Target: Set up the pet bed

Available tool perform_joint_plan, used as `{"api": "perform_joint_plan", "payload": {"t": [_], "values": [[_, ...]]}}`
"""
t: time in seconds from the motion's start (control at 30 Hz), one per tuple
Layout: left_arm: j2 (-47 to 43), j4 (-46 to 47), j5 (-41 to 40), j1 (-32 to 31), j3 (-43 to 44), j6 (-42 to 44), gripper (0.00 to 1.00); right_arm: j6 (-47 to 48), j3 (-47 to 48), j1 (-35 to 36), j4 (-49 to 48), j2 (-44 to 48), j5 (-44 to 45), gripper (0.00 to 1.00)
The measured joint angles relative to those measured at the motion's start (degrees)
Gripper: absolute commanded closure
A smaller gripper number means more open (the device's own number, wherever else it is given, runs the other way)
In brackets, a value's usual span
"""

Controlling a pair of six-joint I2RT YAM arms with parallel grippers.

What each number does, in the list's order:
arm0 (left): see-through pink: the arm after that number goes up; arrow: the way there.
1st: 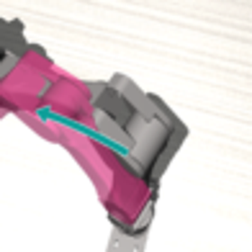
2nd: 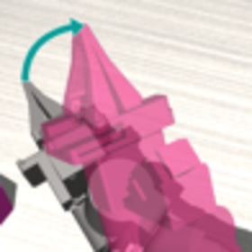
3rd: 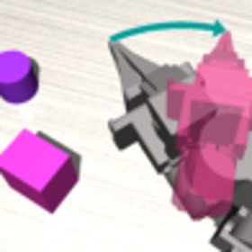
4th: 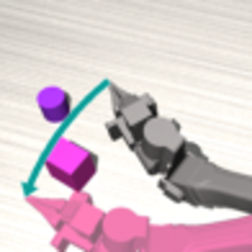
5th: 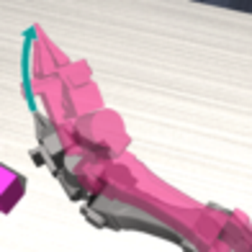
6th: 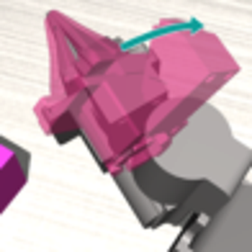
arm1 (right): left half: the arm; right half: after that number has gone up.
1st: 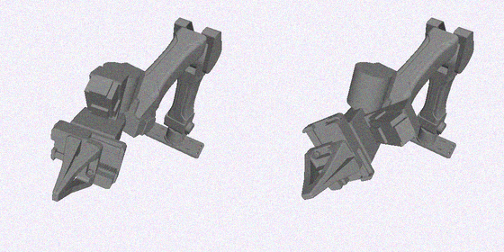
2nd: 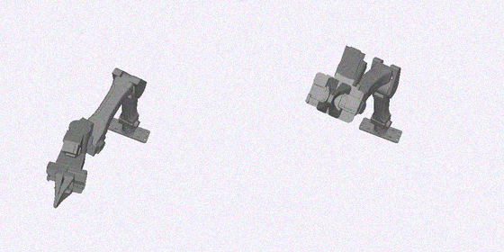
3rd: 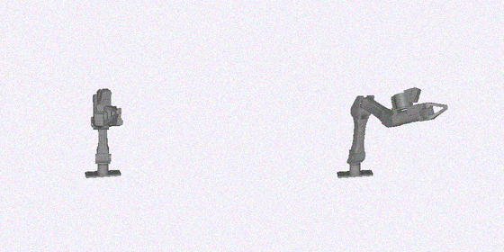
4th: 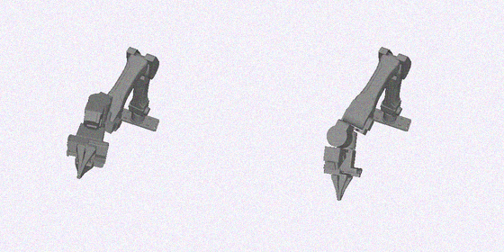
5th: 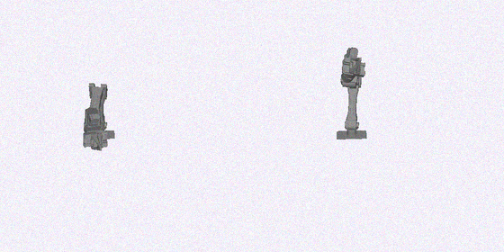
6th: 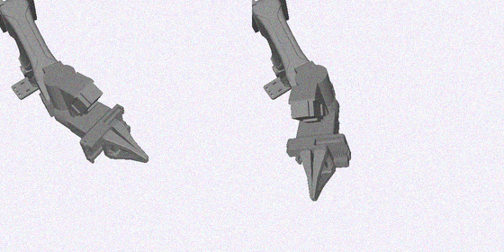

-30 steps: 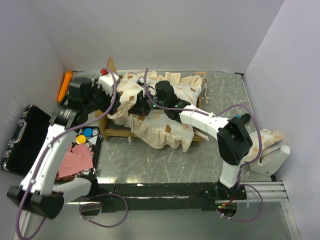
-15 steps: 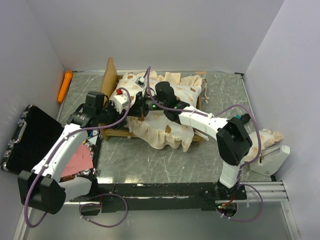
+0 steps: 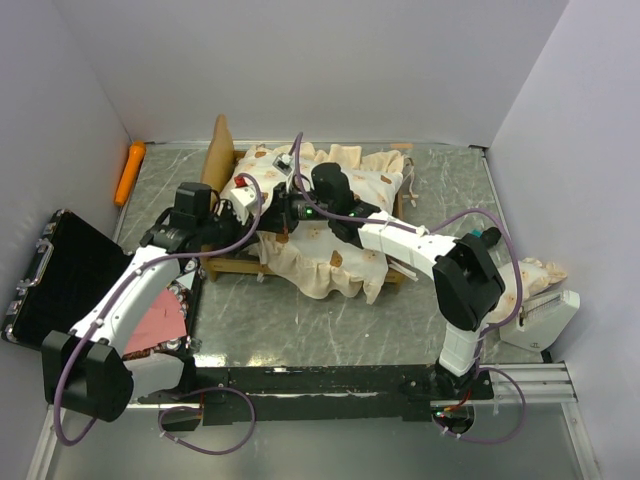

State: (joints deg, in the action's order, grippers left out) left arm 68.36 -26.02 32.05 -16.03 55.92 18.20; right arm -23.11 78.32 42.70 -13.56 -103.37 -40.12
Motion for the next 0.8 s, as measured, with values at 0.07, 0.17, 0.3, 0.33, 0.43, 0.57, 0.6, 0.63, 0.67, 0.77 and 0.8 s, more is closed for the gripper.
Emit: {"api": "perform_joint_plan", "payload": {"t": [0.07,0.17,0.3,0.33,0.43,0.57,0.6,0.63,0.67,0.77,0.8], "values": [[0.07,0.33,-0.59,0.17,-0.07,-0.46,0.99,0.00,0.00,-0.20,0.15,0.00,0.22,1.00],[0.07,0.44,-2.67,0.15,-0.09,-0.55,0.99,1.09,0.00,-0.13,1.53,0.07,1.05,1.00],[-0.33,0.50,-8.66,0.11,-0.09,-0.46,0.99,4.04,-0.02,-0.07,6.08,0.42,3.43,1.00],[-0.74,0.50,-10.45,0.11,-0.09,-0.33,0.99,4.85,-0.02,0.04,7.32,0.61,3.93,1.00],[-2.91,0.55,-14.49,0.11,-0.09,0.09,0.99,6.97,-0.59,0.46,10.23,2.10,5.18,1.00],[-4.57,0.20,-16.94,0.11,1.84,0.11,0.99,8.83,-1.49,0.98,12.17,4.35,6.12,1.00],[-4.68,0.24,-17.20,0.11,2.69,0.13,0.99,9.14,-1.68,1.09,12.35,4.81,6.27,1.00],[-4.74,0.31,-17.44,0.11,3.30,0.13,0.99,9.40,-1.86,1.20,12.37,5.14,6.34,1.00],[-4.76,0.48,-17.55,0.11,3.50,0.13,0.99,9.60,-1.95,1.22,12.41,5.35,6.45,1.00],[-4.74,1.05,-17.92,0.09,3.52,0.33,0.99,10.32,-1.95,1.68,12.57,5.64,6.71,1.00],[-4.74,1.33,-18.08,0.09,3.37,0.35,0.99,10.58,-1.95,1.77,12.70,5.66,6.75,1.00]]}}
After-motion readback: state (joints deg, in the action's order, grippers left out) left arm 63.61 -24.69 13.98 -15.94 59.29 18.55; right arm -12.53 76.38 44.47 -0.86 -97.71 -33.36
